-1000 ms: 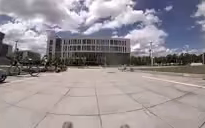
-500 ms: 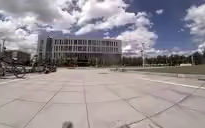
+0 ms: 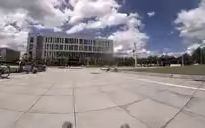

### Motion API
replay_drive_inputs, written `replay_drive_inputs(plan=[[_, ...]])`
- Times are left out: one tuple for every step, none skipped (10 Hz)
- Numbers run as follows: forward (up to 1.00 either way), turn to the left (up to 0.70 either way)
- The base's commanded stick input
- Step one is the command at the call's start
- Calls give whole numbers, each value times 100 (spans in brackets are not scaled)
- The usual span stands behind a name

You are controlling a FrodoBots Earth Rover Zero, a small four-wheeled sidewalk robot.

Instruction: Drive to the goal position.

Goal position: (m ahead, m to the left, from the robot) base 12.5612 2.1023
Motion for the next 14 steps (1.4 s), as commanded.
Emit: replay_drive_inputs(plan=[[70,0],[70,0],[70,0],[70,0],[70,0],[70,0],[70,0],[70,0],[70,0],[70,0],[70,0],[70,0],[70,0],[70,0]])
